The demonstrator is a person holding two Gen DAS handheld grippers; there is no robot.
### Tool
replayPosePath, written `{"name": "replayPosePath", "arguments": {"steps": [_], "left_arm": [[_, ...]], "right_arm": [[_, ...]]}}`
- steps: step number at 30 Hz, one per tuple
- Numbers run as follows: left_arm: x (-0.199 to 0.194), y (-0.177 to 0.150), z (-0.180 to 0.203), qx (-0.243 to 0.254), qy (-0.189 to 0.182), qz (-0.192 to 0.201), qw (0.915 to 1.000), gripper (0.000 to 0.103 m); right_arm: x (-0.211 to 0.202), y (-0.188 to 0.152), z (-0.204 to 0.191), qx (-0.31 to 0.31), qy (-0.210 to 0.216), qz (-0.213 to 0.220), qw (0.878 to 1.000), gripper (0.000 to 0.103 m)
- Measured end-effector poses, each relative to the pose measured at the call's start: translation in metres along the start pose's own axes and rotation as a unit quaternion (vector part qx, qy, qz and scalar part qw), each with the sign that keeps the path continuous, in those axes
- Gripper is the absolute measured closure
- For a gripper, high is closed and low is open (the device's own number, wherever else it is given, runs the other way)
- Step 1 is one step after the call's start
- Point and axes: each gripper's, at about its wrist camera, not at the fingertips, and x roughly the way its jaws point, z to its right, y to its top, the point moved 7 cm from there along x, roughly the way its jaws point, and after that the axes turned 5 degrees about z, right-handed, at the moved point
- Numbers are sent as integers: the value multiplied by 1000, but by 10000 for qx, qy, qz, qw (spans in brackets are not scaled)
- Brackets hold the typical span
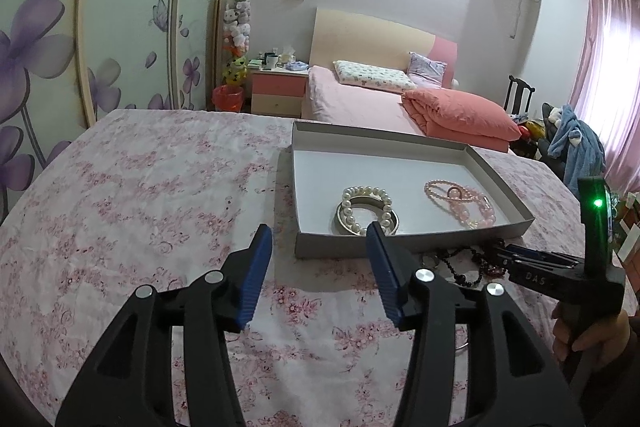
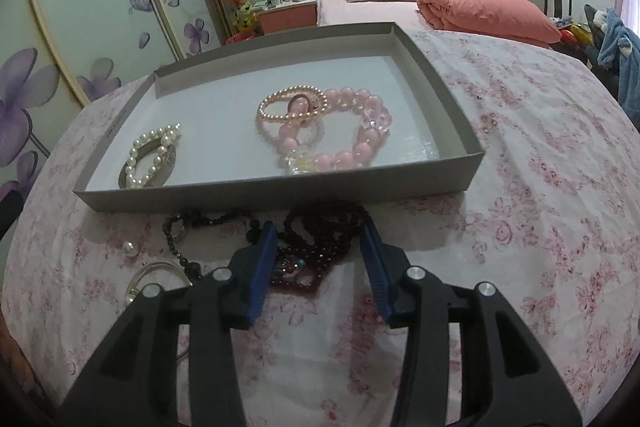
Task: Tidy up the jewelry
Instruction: 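Grasp the dark bead bracelet with the right tool, then hold the dark bead bracelet with the right tool while the left tool approaches the silver pearl bangle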
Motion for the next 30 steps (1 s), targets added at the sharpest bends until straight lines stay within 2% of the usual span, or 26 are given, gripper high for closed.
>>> {"name": "replayPosePath", "arguments": {"steps": [4,6,8,9,13,19,24,27,30], "left_arm": [[0,-2,0,-10,-8,-25,10000,51],[-1,-4,2,-1,-33,-42,10000,50],[-1,-5,4,14,-63,-58,10000,49],[-1,-5,5,23,-89,-71,9999,49],[-2,-7,12,68,-193,-112,9997,46],[0,-16,30,253,-421,-271,9984,40],[4,-28,53,492,-651,-491,9955,22],[10,-40,75,738,-876,-763,9905,13],[20,-55,95,1023,-946,-1079,9843,11]], "right_arm": [[0,-1,-3,-131,-76,-10,9999,60],[-1,-1,-2,-166,-89,-9,9998,68],[-2,-3,-2,-217,-54,-16,9997,86],[-4,-4,-1,-243,-58,-22,9997,89],[-10,-9,5,-281,-77,-21,9996,90],[-20,-13,33,-78,-378,18,9993,91],[-22,-16,45,80,-393,32,9992,92],[-23,-16,48,80,-379,31,9992,92],[-23,-16,50,131,-326,30,9994,92]]}}
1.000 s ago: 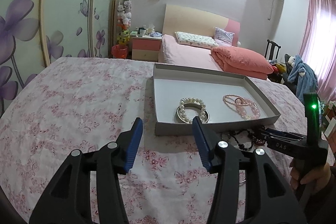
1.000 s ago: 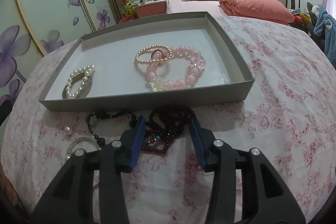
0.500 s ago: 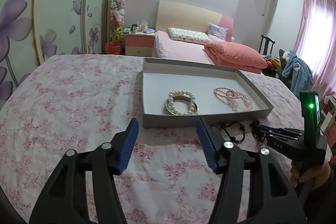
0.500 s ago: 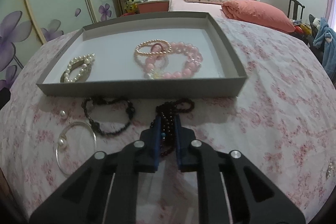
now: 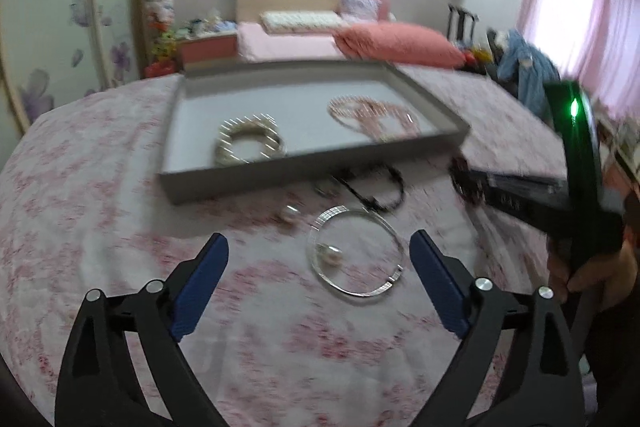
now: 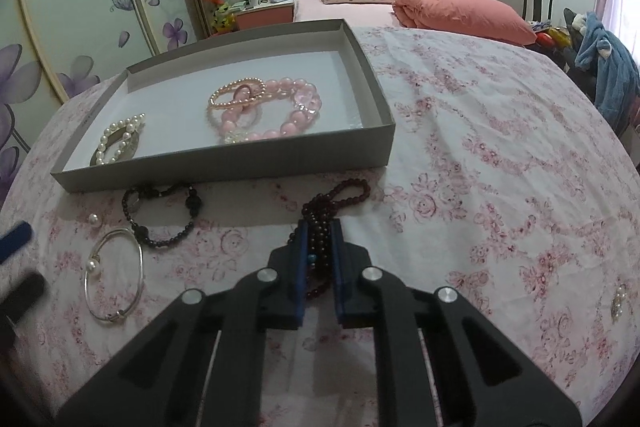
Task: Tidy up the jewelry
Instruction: 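Hold the dark bead bracelet with the right tool while the left tool approaches the silver pearl bangle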
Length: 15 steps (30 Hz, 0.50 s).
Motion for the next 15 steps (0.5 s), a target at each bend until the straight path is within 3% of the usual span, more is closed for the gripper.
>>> {"name": "replayPosePath", "arguments": {"steps": [5,11,13,15], "left_arm": [[25,-9,19,241,96,-457,9986,11],[45,-12,19,234,464,-675,9964,11],[46,-11,17,204,477,-702,9962,15],[45,-9,18,196,484,-658,9965,25]], "right_arm": [[1,1,-2,55,56,-4,10000,92],[1,1,-3,118,118,-5,9999,92],[1,2,-3,126,125,-5,9998,92],[1,2,-3,122,121,-5,9999,92]]}}
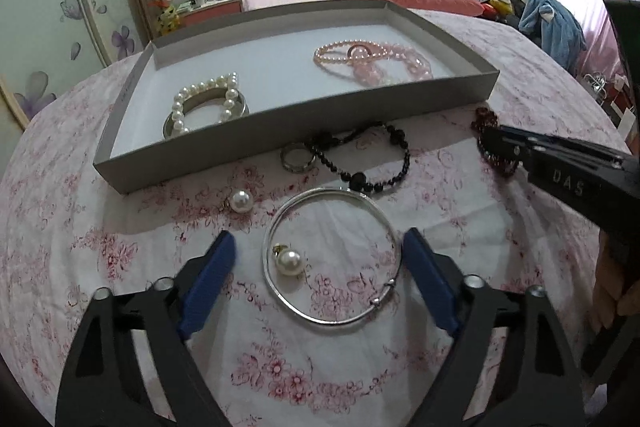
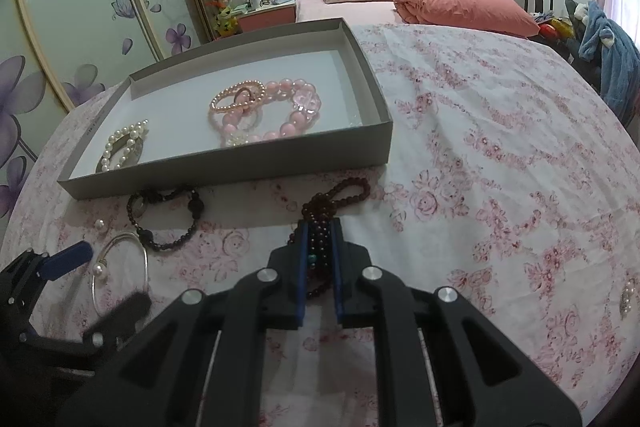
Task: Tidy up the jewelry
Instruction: 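Hold the dark bead bracelet with the right tool while the left tool approaches the silver pearl bangle, then close the left tool on the silver pearl bangle and lift it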
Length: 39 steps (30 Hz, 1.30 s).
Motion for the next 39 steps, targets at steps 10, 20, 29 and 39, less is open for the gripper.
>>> {"name": "replayPosePath", "arguments": {"steps": [10,20,29,39], "left_arm": [[-8,-6,-24,36,51,-16,10000,32],[-15,-15,-56,-53,172,10,9998,26],[-15,-13,-55,-63,113,40,9999,32],[-27,-11,-58,-107,142,272,9995,33]], "right_arm": [[0,-1,-3,-109,-22,-8,9999,92],[-1,-7,-28,-367,219,-47,9991,91],[-1,-7,-29,-342,232,-43,9991,91],[-18,3,-33,-301,392,303,9983,94]]}}
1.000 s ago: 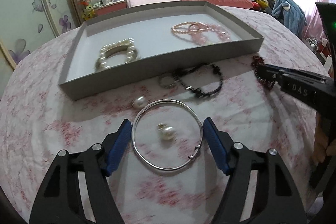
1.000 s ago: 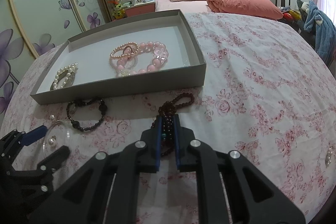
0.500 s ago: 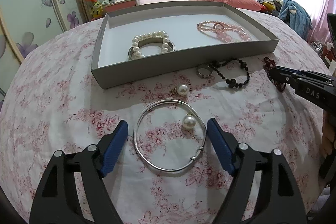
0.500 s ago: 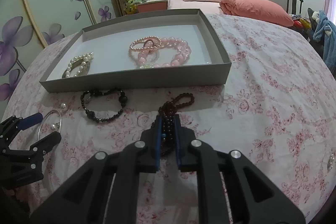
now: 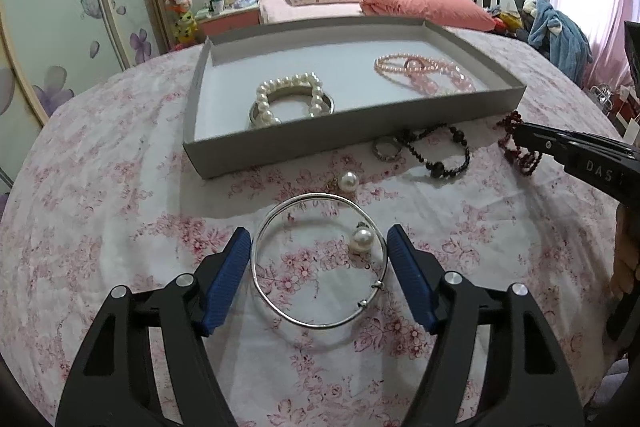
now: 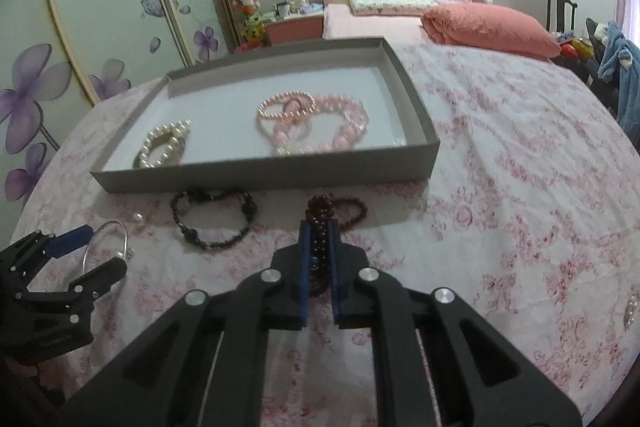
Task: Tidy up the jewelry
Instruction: 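Close the left tool on the silver pearl bangle and lift it, then carry the dark bead strand with the right tool while the left tool carries the bangle into the tray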
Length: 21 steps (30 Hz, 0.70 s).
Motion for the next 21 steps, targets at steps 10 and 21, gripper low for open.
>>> {"name": "replayPosePath", "arguments": {"steps": [10,21], "left_arm": [[-27,17,-11,-184,41,609,9980,33],[-63,38,-21,-397,237,1428,9887,33]], "right_arm": [[-22,11,-18,-51,192,430,9989,94],[-65,31,-46,-315,321,1268,9909,94]]}}
